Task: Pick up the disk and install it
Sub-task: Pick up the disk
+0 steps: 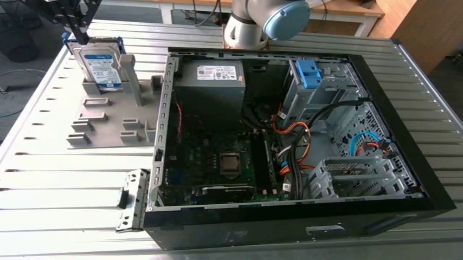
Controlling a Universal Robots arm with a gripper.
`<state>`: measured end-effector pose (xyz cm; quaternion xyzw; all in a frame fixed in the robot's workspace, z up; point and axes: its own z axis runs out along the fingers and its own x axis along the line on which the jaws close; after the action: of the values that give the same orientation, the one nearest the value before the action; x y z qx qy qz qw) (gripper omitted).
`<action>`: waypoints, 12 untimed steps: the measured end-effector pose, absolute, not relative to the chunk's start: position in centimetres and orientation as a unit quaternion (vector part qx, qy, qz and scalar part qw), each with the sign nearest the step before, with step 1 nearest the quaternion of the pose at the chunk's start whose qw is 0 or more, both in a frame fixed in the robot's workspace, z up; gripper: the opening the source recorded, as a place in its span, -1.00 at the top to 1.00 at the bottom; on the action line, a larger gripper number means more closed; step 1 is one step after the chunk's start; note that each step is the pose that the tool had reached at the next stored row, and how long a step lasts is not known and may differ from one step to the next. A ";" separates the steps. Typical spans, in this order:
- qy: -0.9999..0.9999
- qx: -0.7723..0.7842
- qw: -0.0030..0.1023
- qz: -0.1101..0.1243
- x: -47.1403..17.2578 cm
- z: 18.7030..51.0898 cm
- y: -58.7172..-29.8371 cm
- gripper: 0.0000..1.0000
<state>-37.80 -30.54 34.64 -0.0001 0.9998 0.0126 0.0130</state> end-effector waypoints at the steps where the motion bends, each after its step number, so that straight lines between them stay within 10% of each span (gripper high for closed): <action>1: 1.000 -0.003 0.013 0.013 -37.8 34.6 -30.5 0.79; 12: 0.999 -0.030 0.013 0.013 -37.8 34.6 -30.5 0.79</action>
<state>-37.80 -30.54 34.63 -0.0296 0.9994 0.0130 0.0126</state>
